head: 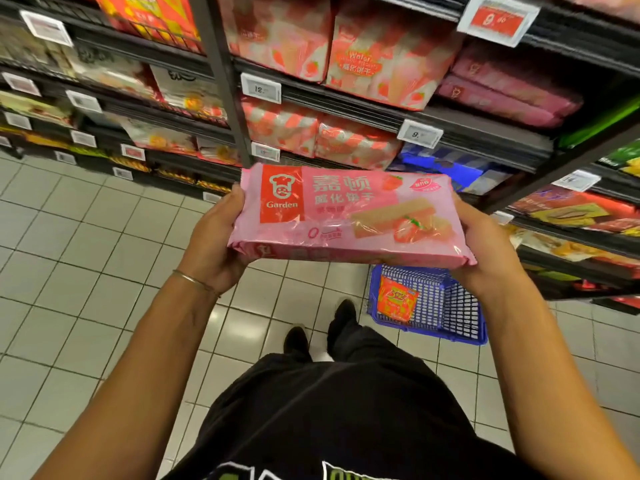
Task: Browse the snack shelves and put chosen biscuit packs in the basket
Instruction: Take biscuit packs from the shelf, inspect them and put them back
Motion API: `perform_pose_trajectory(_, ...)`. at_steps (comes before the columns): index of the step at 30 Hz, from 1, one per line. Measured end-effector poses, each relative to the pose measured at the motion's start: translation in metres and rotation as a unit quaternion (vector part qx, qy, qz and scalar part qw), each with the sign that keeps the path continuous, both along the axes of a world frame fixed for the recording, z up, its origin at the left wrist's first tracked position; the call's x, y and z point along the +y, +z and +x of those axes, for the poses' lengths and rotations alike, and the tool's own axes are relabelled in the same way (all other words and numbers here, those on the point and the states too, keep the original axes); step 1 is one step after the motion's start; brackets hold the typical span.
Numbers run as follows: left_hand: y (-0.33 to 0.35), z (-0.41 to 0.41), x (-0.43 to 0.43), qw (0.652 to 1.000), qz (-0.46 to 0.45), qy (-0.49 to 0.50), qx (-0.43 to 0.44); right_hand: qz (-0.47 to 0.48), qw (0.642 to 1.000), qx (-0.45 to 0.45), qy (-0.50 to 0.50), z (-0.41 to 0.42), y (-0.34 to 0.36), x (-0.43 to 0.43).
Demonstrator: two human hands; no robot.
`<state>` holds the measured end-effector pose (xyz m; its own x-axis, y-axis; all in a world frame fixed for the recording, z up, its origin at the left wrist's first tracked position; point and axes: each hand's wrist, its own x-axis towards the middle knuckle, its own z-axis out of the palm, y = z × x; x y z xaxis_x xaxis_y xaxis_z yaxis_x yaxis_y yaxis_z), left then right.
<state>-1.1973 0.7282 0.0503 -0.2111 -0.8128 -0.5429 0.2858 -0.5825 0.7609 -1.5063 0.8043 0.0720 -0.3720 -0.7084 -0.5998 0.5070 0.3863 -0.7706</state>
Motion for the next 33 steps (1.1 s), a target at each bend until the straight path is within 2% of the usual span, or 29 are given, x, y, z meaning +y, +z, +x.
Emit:
perform_pose_trajectory(4, 0.002, 0.014, 0.011, 1.0, -0.005, -0.014, -0.008, 0.01, 0.999, 0.025, 0.023, 0.009, 0.001, 0.005)
perform_pose_trajectory(7, 0.005, 0.023, 0.018, 1.0, 0.002, -0.019, 0.025, 0.026, 0.998, 0.041, 0.031, 0.014, 0.0, 0.005)
perform_pose_trajectory(14, 0.012, 0.027, 0.026, 0.99, 0.036, -0.019, 0.133, 0.04, 0.998, -0.036, 0.033, 0.015, 0.007, 0.005)
perform_pose_trajectory(25, 0.012, 0.029, 0.026, 0.984, 0.041, -0.039, 0.169, -0.037, 0.993, -0.077, 0.087, 0.014, 0.004, 0.013)
perform_pose_trajectory(33, 0.013, 0.027, 0.022, 0.982, 0.045, -0.044, 0.179, -0.015, 0.992, -0.087, 0.094, 0.013, 0.006, 0.016)
